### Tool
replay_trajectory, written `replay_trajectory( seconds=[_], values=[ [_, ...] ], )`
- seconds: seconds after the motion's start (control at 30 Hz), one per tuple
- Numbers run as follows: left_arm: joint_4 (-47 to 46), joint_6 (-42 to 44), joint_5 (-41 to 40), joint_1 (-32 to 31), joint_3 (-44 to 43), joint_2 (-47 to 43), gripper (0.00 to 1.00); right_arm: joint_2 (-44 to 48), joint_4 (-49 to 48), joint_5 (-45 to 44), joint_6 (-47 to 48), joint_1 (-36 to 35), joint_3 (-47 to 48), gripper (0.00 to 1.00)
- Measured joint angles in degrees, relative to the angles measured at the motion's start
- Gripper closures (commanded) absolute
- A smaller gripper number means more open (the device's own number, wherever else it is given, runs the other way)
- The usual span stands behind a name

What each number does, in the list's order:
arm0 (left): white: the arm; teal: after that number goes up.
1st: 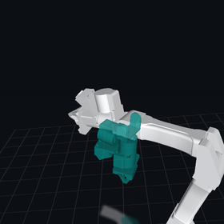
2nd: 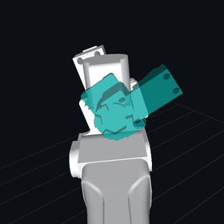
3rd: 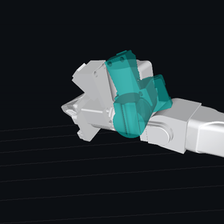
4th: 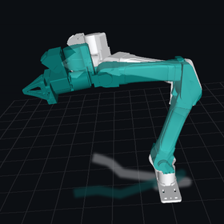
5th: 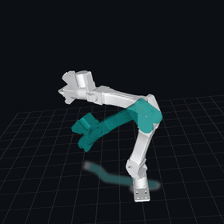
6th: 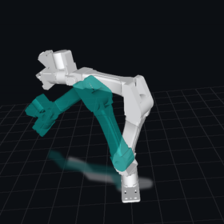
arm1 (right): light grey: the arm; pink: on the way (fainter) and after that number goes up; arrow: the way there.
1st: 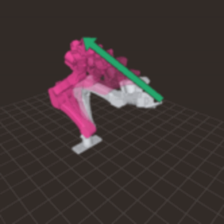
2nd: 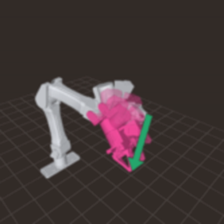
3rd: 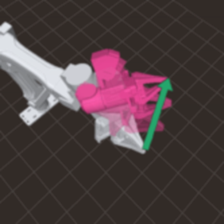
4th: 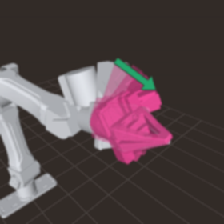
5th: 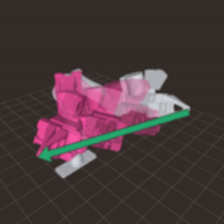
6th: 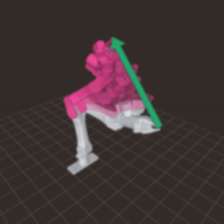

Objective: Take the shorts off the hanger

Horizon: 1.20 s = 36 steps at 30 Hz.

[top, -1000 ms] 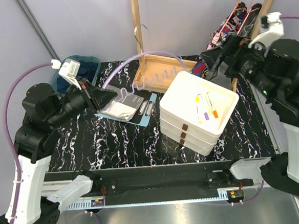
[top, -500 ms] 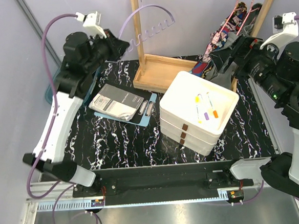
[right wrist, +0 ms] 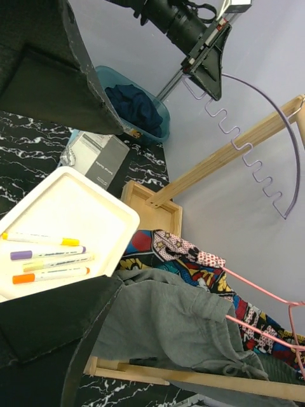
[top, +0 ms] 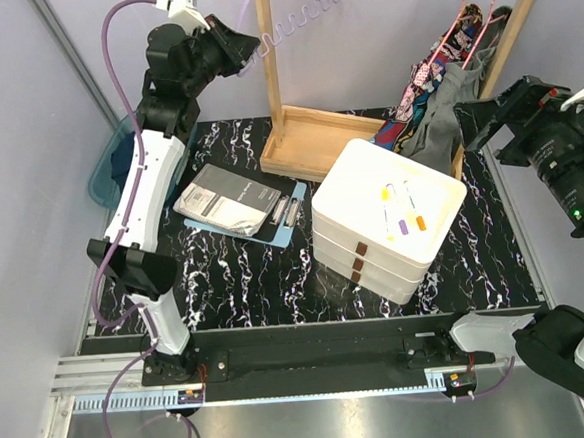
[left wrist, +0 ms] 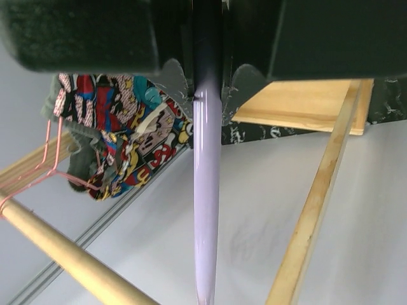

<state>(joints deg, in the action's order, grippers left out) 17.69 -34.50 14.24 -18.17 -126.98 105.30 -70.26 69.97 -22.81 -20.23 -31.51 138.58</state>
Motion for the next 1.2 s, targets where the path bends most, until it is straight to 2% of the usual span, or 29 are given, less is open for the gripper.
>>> replay_trajectory(
  seconds=[0.2, 0.43, 0.47, 0.53, 0.6, 0.63, 0.73, 0.8, 0.93, 1.2],
  values=[
    [-0.74, -3.65, 2.32, 0.85, -1.4, 2.36, 1.0, -0.42, -0.09, -1.79, 1.7, 0.0, 0.15, 0.0],
    [-1.36, -2.69, 3.34, 0.79, 3.08, 1.6, 1.0, -2.95, -0.31, -1.49, 2.47, 0.0, 0.13, 0.0],
    [-1.36, -2.25, 3.34, 0.79, 3.3, 1.42, 0.98, -3.19, -0.31, -1.4, 2.47, 0.0, 0.13, 0.0],
    [-0.79, -1.51, 3.34, 0.81, 3.37, 0.96, 0.74, -3.76, -0.31, -0.92, 2.45, 0.0, 0.02, 0.0],
    [0.26, -1.09, 3.32, 0.9, 3.37, 0.5, 0.59, -4.26, -0.28, -0.15, 2.45, 0.0, -0.09, 0.0],
    [0.72, -0.92, 3.3, 0.96, 3.37, 0.37, 0.3, -4.57, -0.28, -0.02, 2.43, 0.0, -0.09, 0.0],
    [2.05, 0.24, 2.69, 0.7, 3.37, 0.15, 0.12, -5.2, -0.07, -0.02, 2.27, 0.0, 0.04, 0.0],
    [2.45, 1.75, 1.53, 0.22, 3.39, -0.09, 0.08, -6.05, 1.05, -0.07, 1.99, 0.0, 1.33, 0.0],
    [2.89, 4.94, -2.34, -2.82, 5.14, -2.23, 0.07, -7.37, 3.45, -0.09, 1.2, 0.0, 2.95, 0.0],
    [2.08, 8.61, -9.9, -8.31, 13.4, -12.41, 0.07, -11.56, 6.49, 0.13, -2.23, 0.0, 3.26, 0.0]
  ],
)
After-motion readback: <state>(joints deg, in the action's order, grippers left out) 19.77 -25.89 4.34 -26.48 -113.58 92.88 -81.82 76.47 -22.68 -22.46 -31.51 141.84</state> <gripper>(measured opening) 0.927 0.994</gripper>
